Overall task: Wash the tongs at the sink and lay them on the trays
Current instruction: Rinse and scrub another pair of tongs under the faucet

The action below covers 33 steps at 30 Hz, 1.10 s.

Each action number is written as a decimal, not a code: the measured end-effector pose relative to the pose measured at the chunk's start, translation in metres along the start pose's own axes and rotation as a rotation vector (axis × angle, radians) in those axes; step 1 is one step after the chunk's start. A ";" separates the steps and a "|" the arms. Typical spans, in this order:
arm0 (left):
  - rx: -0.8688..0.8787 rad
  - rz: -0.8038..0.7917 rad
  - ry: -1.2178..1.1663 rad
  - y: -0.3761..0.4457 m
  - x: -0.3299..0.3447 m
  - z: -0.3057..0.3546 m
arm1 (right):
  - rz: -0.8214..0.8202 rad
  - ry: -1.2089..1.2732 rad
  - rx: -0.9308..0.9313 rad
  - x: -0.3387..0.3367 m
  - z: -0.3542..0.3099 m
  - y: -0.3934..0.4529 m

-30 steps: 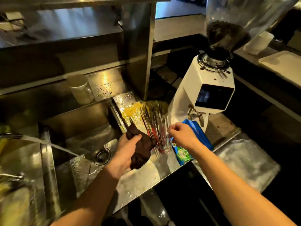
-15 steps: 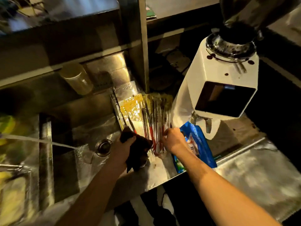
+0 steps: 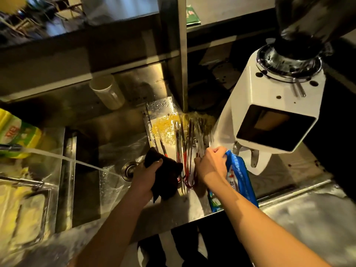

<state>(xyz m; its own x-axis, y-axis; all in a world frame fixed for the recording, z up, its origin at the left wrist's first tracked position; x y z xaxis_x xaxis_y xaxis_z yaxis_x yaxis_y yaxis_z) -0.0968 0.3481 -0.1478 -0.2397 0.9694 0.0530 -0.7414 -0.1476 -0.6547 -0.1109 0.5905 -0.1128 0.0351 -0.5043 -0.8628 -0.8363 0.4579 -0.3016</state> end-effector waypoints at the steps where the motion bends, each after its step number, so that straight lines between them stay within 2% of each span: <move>1: -0.011 -0.005 -0.012 0.001 0.001 -0.001 | -0.003 -0.005 0.012 -0.005 -0.001 -0.002; 4: -0.011 -0.050 -0.048 -0.003 0.000 0.009 | 0.029 0.043 -0.043 -0.024 -0.015 -0.015; 7: 0.118 -0.030 -0.053 -0.005 -0.013 0.030 | 0.051 0.079 -0.179 -0.039 -0.033 -0.027; 12: 0.143 0.062 -0.172 -0.003 -0.064 0.052 | -0.087 -0.067 -0.308 -0.027 -0.079 -0.043; 15: 0.123 0.133 -0.248 0.005 -0.115 0.069 | -0.182 -0.007 -0.363 -0.004 -0.127 -0.060; 19: 0.153 0.120 -0.345 0.015 -0.164 0.090 | -0.392 0.280 -0.285 0.029 -0.172 -0.082; 25: 0.213 0.047 -0.615 0.029 -0.242 0.098 | -0.783 0.661 -0.167 0.092 -0.242 -0.126; 29: 0.217 0.119 -0.641 0.040 -0.275 0.101 | -0.891 0.620 -0.149 0.112 -0.263 -0.139; 33: 0.196 0.072 -0.632 0.045 -0.283 0.110 | -0.973 0.592 -0.124 0.130 -0.279 -0.151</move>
<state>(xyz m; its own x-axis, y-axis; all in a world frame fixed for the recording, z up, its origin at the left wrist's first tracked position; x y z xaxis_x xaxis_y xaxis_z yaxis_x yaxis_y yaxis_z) -0.1313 0.0451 -0.1093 -0.5706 0.6626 0.4851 -0.7953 -0.2987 -0.5275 -0.1324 0.2516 -0.0668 0.4613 -0.8858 0.0508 -0.6449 -0.3741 -0.6664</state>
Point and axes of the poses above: each hand's wrist, its own y-axis towards the middle knuckle, its own x-axis out of the palm, z = x × y, the point moved 9 cm from there along y, towards the middle knuckle, and after that the axes turned 1 degree about y, right-handed, at the moved point
